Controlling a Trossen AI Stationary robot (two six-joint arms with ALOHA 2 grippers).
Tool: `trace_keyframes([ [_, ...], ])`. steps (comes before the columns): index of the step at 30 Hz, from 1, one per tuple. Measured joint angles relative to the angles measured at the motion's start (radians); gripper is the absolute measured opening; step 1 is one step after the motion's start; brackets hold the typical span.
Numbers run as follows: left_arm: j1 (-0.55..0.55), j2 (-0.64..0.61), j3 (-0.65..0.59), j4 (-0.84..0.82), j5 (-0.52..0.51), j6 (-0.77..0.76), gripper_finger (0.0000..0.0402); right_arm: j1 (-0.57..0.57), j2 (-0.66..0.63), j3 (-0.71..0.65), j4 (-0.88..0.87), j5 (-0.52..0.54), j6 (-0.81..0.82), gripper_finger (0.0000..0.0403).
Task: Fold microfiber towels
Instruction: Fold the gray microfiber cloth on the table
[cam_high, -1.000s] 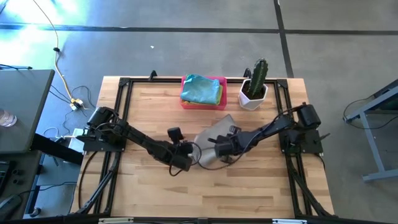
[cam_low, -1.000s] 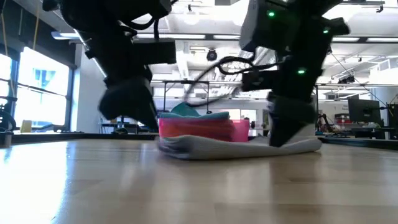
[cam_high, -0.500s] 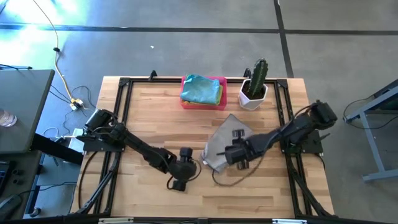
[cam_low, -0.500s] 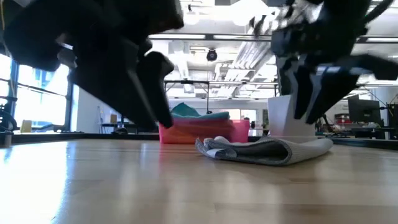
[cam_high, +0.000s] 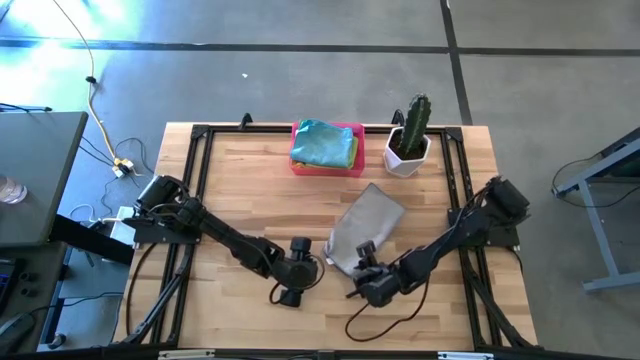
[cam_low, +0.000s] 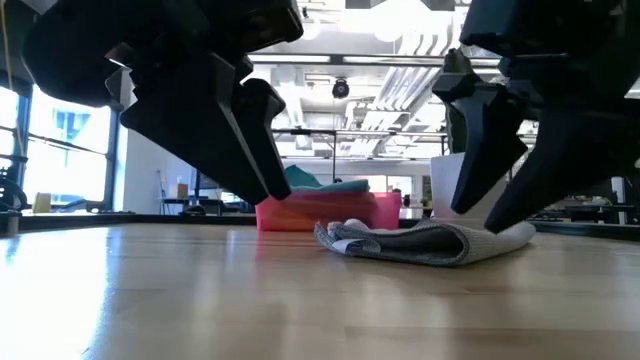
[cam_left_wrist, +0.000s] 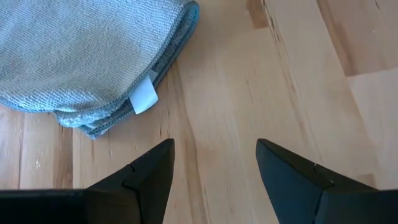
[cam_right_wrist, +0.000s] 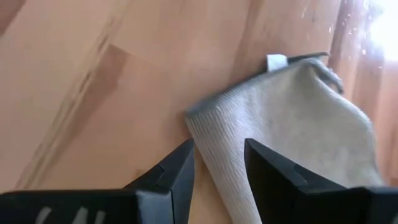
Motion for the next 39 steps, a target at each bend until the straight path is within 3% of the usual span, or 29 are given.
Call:
trace_keyframes([
  [7, 0.0, 0.0, 0.0, 0.004, 0.001, 0.0, 0.0216, -0.006, 0.037, 0.0, 0.072, -0.038, 0.082, 0.0141],
  [12, 0.0, 0.0, 0.0, 0.007, 0.0, 0.0, 0.0216, -0.017, 0.043, 0.001, 0.076, -0.02, 0.122, 0.0167],
  [18, 0.0, 0.0, 0.0, 0.007, 0.0, 0.0, 0.0216, -0.026, 0.049, 0.001, 0.085, -0.071, 0.175, 0.0197],
  [27, 0.0, 0.0, 0.0, 0.007, -0.001, 0.0, 0.0216, -0.024, 0.118, 0.005, 0.142, -0.037, 0.18, 0.02],
  [33, 0.0, 0.0, 0.0, 0.007, -0.001, 0.0, 0.0216, -0.023, 0.121, 0.005, 0.133, -0.027, 0.251, 0.0161],
  [39, 0.0, 0.0, 0.0, 0.007, -0.001, -0.003, 0.0216, -0.023, 0.123, 0.005, 0.123, -0.037, 0.279, 0.0064],
])
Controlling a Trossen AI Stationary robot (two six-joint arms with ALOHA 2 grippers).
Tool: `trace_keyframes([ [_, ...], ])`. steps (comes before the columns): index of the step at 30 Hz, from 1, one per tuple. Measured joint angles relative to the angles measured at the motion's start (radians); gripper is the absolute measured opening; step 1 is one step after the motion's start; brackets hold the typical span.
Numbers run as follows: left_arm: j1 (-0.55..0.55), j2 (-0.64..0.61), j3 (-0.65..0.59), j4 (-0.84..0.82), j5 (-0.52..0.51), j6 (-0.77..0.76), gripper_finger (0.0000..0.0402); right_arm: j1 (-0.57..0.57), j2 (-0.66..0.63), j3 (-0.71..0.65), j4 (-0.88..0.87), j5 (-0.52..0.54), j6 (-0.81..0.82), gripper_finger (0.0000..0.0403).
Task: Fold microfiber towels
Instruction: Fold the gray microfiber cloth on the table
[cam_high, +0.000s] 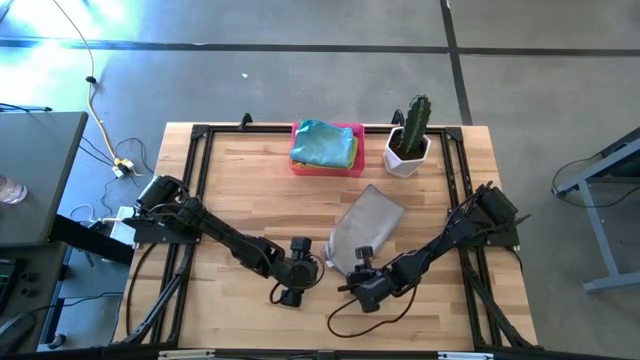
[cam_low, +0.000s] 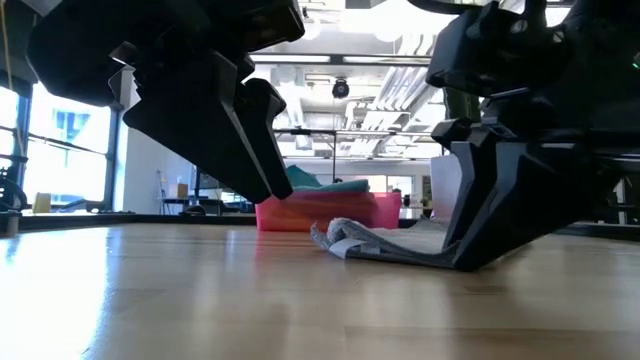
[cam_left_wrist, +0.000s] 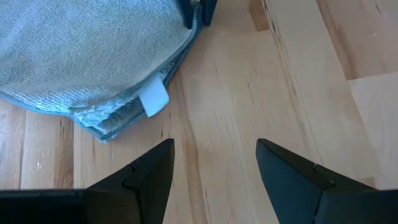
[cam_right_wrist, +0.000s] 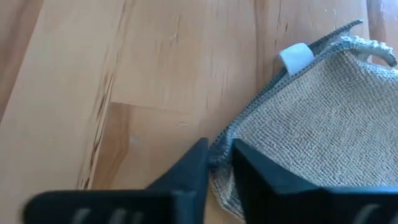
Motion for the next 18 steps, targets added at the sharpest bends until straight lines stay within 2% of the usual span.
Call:
trace_keyframes([
  [2, 0.0, 0.0, 0.0, 0.0, 0.0, 0.0, 0.0216, 0.0, 0.001, 0.0, -0.001, 0.001, 0.001, 0.0026],
  [4, 0.0, 0.0, 0.0, 0.0, 0.0, 0.0, 0.0216, 0.0, 0.001, -0.001, -0.002, 0.005, 0.014, 0.0008],
  [7, 0.0, 0.0, 0.0, 0.0, 0.007, -0.01, 0.0216, -0.001, -0.006, -0.003, 0.01, -0.001, 0.048, 0.0013],
  [15, -0.002, 0.0, 0.03, -0.008, 0.121, -0.049, 0.0216, 0.009, -0.098, -0.008, 0.075, -0.201, 0.159, 0.0002],
  [18, -0.003, 0.0, 0.066, -0.009, 0.168, -0.049, 0.0216, 0.017, -0.135, -0.008, 0.092, -0.215, 0.193, 0.0002],
])
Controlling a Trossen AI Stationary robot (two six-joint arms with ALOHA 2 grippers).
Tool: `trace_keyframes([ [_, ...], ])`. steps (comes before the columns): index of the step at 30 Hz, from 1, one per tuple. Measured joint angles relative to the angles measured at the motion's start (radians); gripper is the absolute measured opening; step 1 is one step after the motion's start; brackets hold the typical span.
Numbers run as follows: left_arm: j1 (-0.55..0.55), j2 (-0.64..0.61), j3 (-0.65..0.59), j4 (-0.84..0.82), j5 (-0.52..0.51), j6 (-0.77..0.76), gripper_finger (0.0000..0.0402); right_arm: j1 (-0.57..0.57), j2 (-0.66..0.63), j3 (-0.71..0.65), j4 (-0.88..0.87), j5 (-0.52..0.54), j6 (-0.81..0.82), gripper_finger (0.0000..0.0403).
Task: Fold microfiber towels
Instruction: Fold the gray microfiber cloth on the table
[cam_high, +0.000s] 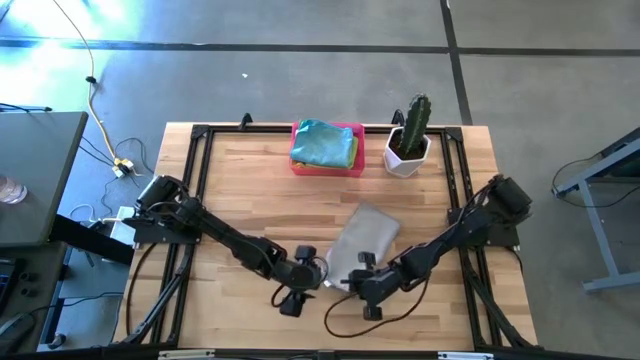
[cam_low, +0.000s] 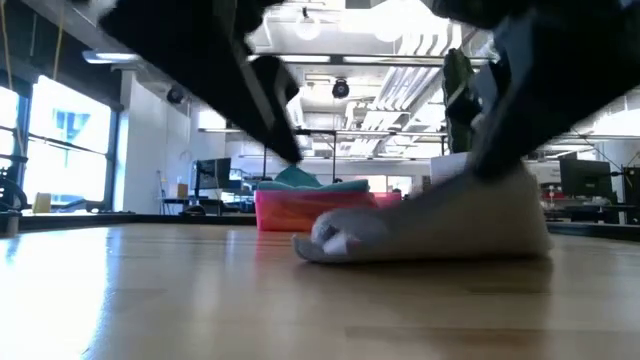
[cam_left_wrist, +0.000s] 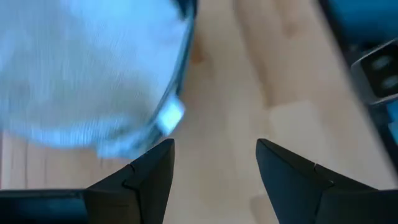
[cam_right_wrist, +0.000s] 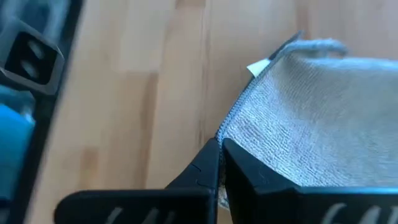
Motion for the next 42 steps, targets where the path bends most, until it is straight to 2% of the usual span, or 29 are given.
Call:
trace_keyframes([
  [5, -0.003, 0.0, 0.081, 0.001, 0.049, 0.026, 0.0216, -0.012, -0.074, 0.002, -0.05, 0.072, 0.043, 0.0001],
  [12, -0.003, 0.0, 0.182, 0.001, 0.055, 0.028, 0.0216, -0.095, -0.16, 0.002, -0.373, 0.347, 0.115, 0.0001],
  [17, -0.003, 0.0, 0.223, -0.007, 0.055, 0.081, 0.0216, -0.183, -0.183, 0.003, -0.6, 0.417, 0.145, 0.0001],
  [25, -0.004, 0.0, 0.24, -0.034, 0.054, 0.105, 0.0216, -0.278, -0.175, 0.003, -0.876, 0.401, 0.238, 0.0],
  [30, -0.004, 0.0, 0.24, -0.056, 0.053, 0.106, 0.0216, -0.283, -0.175, 0.003, -0.877, 0.279, 0.225, 0.0],
  [35, -0.001, 0.0, 0.24, -0.056, 0.051, 0.113, 0.0216, -0.281, -0.175, 0.003, -0.883, 0.22, 0.217, 0.0004],
  [38, -0.001, 0.0, 0.24, -0.056, 0.051, 0.113, 0.0216, -0.282, -0.175, 0.003, -0.898, 0.188, 0.233, 0.0031],
  [42, -0.001, 0.0, 0.24, -0.055, 0.033, 0.113, 0.0216, -0.275, -0.176, 0.003, -0.909, 0.18, 0.217, 0.01],
])
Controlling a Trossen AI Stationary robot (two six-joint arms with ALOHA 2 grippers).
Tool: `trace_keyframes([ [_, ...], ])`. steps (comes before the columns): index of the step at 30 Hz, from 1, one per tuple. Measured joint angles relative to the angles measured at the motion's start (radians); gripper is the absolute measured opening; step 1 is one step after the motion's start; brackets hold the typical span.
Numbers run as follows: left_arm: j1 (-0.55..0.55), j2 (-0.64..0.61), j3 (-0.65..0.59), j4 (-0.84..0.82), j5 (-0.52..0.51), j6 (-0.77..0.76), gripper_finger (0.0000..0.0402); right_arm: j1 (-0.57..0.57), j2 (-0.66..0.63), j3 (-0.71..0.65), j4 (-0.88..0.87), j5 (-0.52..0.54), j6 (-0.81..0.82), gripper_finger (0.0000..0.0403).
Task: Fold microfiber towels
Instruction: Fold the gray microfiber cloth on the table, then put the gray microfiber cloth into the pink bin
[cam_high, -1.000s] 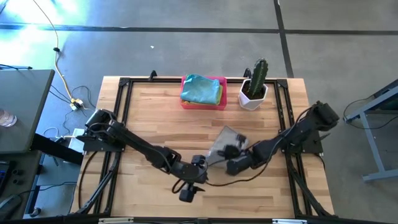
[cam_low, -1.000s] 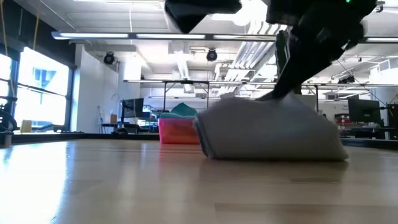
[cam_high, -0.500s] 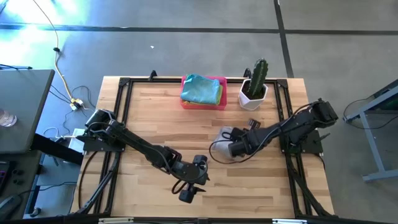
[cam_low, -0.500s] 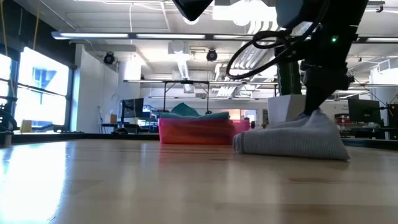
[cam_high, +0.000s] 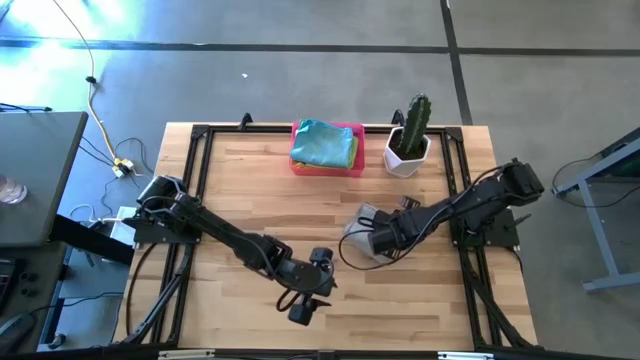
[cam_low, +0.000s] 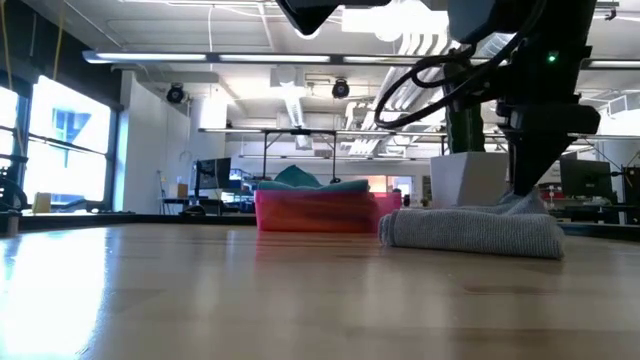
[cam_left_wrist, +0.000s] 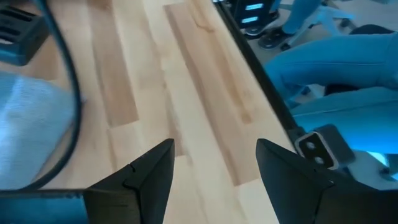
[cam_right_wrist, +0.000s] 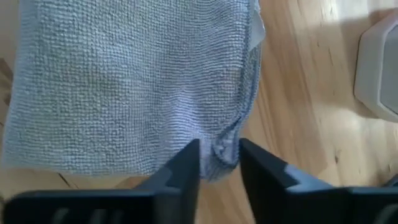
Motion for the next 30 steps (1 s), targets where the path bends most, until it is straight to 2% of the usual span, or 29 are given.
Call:
trace_keyframes([
  [4, 0.0, 0.0, -0.003, 0.004, -0.073, 0.0, 0.0216, 0.002, -0.01, 0.0, -0.065, -0.003, 0.01, 0.0159],
  [7, 0.001, 0.0, -0.008, 0.004, -0.105, 0.0, 0.0216, 0.007, -0.02, 0.0, -0.156, -0.011, 0.056, 0.0176],
  [14, 0.005, 0.0, -0.008, 0.041, -0.132, -0.01, 0.0216, 0.104, -0.104, 0.0, -0.208, 0.015, 0.074, 0.0169],
  [19, 0.014, 0.03, -0.008, 0.114, -0.215, -0.008, 0.0216, 0.216, -0.184, 0.0, -0.206, 0.156, 0.181, 0.0166],
  [26, 0.047, 0.118, -0.008, 0.25, -0.213, -0.008, 0.0216, 0.381, -0.239, 0.0, -0.163, 0.282, 0.229, 0.0165],
  [30, 0.066, 0.154, -0.01, 0.297, -0.161, -0.024, 0.0216, 0.466, -0.291, -0.001, -0.185, 0.373, 0.323, 0.0165],
])
